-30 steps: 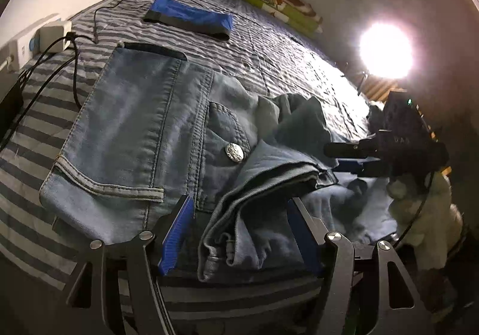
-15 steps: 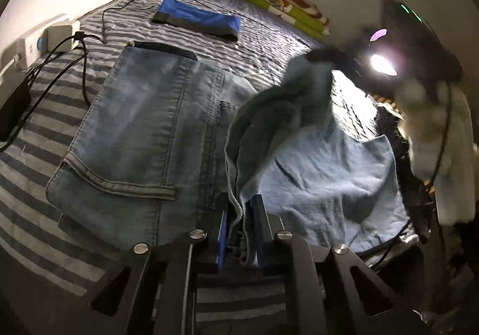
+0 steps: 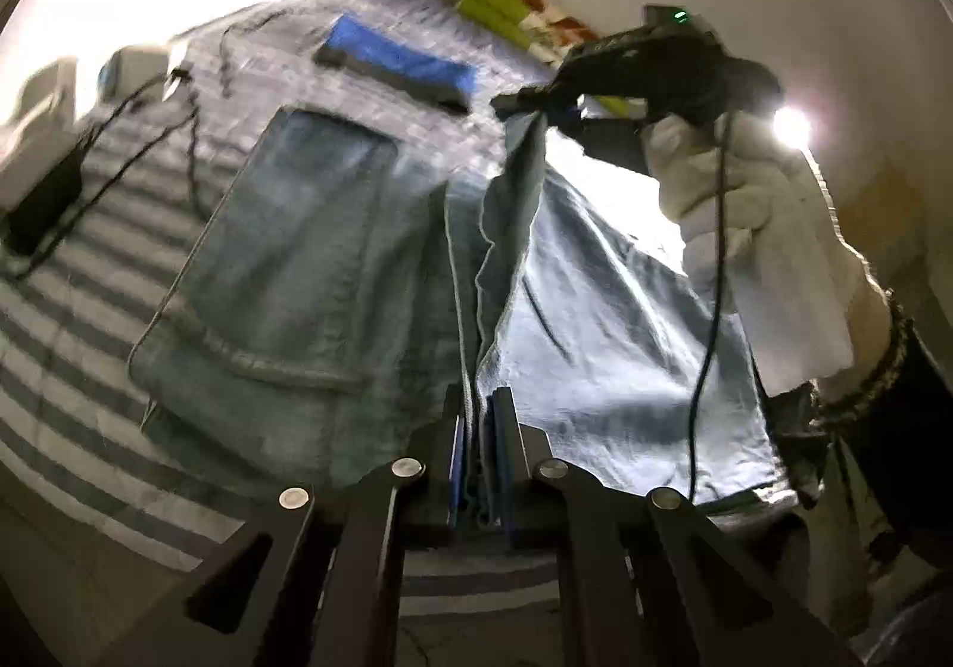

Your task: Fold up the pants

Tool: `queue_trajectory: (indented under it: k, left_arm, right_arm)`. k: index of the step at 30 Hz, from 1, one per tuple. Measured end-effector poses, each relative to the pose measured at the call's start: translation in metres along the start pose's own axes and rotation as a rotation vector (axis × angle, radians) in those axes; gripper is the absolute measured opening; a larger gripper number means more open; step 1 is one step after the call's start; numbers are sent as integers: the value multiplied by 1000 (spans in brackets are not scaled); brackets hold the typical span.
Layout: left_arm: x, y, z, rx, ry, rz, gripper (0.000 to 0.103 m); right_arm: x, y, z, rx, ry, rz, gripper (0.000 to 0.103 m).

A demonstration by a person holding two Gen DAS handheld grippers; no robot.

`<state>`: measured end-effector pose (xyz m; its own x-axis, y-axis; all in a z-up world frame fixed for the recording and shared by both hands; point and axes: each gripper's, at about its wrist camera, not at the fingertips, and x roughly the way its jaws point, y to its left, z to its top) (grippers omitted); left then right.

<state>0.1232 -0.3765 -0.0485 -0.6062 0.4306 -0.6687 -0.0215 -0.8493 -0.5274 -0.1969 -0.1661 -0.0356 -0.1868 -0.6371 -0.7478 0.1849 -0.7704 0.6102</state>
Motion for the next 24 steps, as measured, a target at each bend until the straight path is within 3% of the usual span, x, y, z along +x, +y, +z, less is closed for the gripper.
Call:
queue_trajectory:
  k: [2,4,7,9,10,13,16,24]
  left_arm:
    - [8,2,-3,-9,26,12,8]
    - [15,-1,-6,15,46,49,9]
    - [16,3,-5,-16,53,34,10]
    - [15,4,-5,-31,52,19,11]
    - [15,2,-5,-35,46,16,11]
    - [14,-7,-1,-13,17,11,9]
    - [11,-25,1,21,-15,-44,9]
    - [19,-47,-1,85,-13,-20,9]
  right_arm:
    - [14,6,-3,-21,34,-14,3]
    - [24,12,-2,-78,73,-92,4]
    - [0,9,-3,-120,8,-124,11]
    - [-22,6,-10,-145,-18,-134,35]
    - [-29,6,-16,-160,-17,-134,38]
    - [-35,14,-40,-233,52,-152,38]
    - [-16,28,-64,-289,168,-161,39]
    - [38,66,-85,-445,282,-349,39]
